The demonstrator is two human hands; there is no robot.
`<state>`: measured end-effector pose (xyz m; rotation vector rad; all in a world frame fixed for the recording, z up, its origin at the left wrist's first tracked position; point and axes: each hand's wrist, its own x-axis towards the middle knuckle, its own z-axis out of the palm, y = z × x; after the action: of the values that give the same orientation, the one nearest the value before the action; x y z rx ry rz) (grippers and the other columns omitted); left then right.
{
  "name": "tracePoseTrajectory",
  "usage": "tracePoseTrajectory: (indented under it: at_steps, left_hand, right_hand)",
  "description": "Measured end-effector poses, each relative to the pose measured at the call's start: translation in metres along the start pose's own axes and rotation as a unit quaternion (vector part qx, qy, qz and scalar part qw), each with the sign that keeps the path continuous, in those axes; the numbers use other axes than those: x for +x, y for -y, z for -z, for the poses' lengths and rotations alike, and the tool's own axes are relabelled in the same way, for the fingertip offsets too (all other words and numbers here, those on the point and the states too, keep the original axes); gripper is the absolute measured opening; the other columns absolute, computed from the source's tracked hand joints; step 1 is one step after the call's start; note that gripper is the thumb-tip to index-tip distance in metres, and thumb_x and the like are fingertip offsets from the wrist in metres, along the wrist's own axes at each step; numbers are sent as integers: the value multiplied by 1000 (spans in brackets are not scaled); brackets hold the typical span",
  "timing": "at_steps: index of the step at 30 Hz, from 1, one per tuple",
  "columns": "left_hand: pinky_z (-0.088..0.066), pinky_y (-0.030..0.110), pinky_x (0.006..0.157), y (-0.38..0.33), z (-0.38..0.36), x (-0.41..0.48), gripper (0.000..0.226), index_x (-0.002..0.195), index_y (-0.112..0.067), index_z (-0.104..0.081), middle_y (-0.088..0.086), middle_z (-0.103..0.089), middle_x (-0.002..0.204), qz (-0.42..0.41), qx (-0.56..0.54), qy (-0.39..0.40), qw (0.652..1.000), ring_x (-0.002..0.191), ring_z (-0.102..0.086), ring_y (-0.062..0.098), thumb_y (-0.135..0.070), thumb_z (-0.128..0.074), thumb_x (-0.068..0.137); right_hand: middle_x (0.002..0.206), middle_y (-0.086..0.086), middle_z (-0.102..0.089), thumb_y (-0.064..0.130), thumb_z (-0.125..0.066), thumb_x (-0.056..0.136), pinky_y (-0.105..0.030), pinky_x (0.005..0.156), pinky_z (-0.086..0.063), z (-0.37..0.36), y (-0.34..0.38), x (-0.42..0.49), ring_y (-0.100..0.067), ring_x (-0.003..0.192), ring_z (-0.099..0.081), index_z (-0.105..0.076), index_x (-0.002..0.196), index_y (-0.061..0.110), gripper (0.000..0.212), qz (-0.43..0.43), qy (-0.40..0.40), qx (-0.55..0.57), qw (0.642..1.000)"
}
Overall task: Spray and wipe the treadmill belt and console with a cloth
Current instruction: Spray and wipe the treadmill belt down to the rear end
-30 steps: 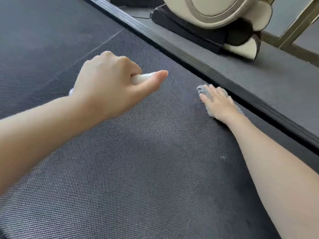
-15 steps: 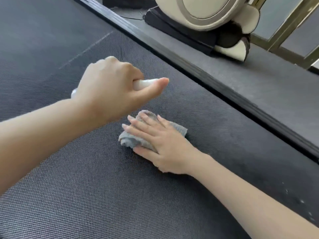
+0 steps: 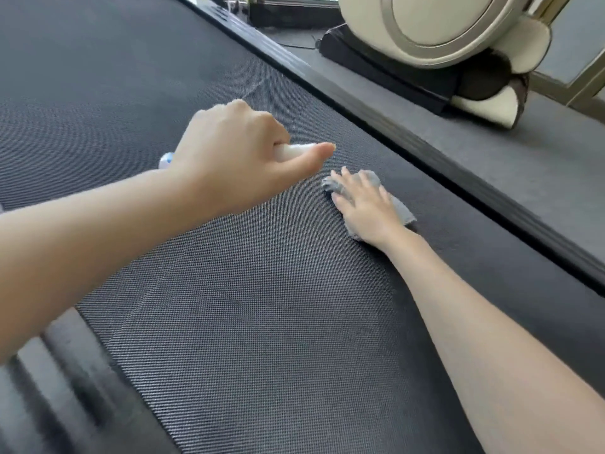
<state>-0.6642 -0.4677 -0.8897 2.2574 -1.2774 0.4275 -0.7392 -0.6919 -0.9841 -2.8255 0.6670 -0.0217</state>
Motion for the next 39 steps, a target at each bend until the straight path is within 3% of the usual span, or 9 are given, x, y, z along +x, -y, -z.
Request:
tracePoseTrajectory:
  at_steps: [4,8,12,16,18,20,24,30,39]
  left_hand:
    - [-21,27,46,0,15,-2,70,44,-13,-29,3,-32,42,0,2,-13,1000,41,-32,20,-73,-25,81]
    - [-26,30,49,-2,25,-10,69,44,-13,-29,4,-32,43,15,-9,-24,1000,43,-32,21,-70,-32,83]
    - [-25,31,50,-2,34,-17,67,45,-14,-26,3,-29,44,18,-13,-29,999,44,-29,20,-68,-33,83]
    - [-23,31,49,4,42,-22,66,46,-15,-25,3,-27,44,20,-13,-25,999,44,-27,20,-68,-33,84]
    - [-23,30,49,7,47,-25,66,47,-15,-24,2,-27,44,16,-11,-19,1000,43,-28,20,-69,-31,83]
    - [-24,30,50,9,50,-28,66,47,-15,-25,1,-27,44,11,-5,-15,1000,42,-28,20,-69,-29,83]
    - [-25,30,50,5,54,-32,65,47,-15,-25,3,-29,44,2,3,-9,1000,42,-28,21,-70,-27,81]
    - [-22,31,48,-12,53,-30,69,50,-10,-25,5,-26,46,-8,-11,-12,1000,43,-26,23,-70,-29,83]
    - [-22,31,49,-57,27,-24,67,50,-12,-25,3,-27,47,-45,-69,1,997,44,-27,20,-69,-31,83]
  right_hand:
    - [157,10,-20,42,-33,99,-46,118,2,-21,102,-54,-15,147,-5,-28,147,34,49,225,9,4,974]
    - [159,14,-10,45,-33,100,-41,119,8,-36,141,-138,-10,147,6,-18,150,35,53,350,61,-5,935]
    - [158,20,-6,52,-30,99,-36,119,9,-28,94,-165,-1,145,9,-16,149,40,54,301,40,-4,953]
    - [157,16,-19,55,-26,95,-43,119,-5,-8,-2,-112,-11,146,-9,-29,145,37,54,40,-40,-3,998]
    - [160,10,-11,49,-23,99,-46,119,-2,-1,-36,-81,-14,147,-3,-18,150,32,55,-92,-32,-32,995]
    - [161,8,-4,46,-18,101,-48,118,-1,-1,-35,-59,-17,148,2,-10,152,31,54,-142,-20,-56,988]
    - [159,3,-15,44,-24,101,-47,118,-6,-14,49,-66,-20,147,-5,-18,150,30,51,5,-38,-23,999]
    - [158,19,-7,53,-12,97,-39,118,11,-35,141,-176,-5,146,11,-17,149,40,53,274,75,37,958]
    - [158,20,-8,46,-23,102,-45,118,2,-32,98,-276,-8,147,8,-19,150,38,49,244,86,-2,966]
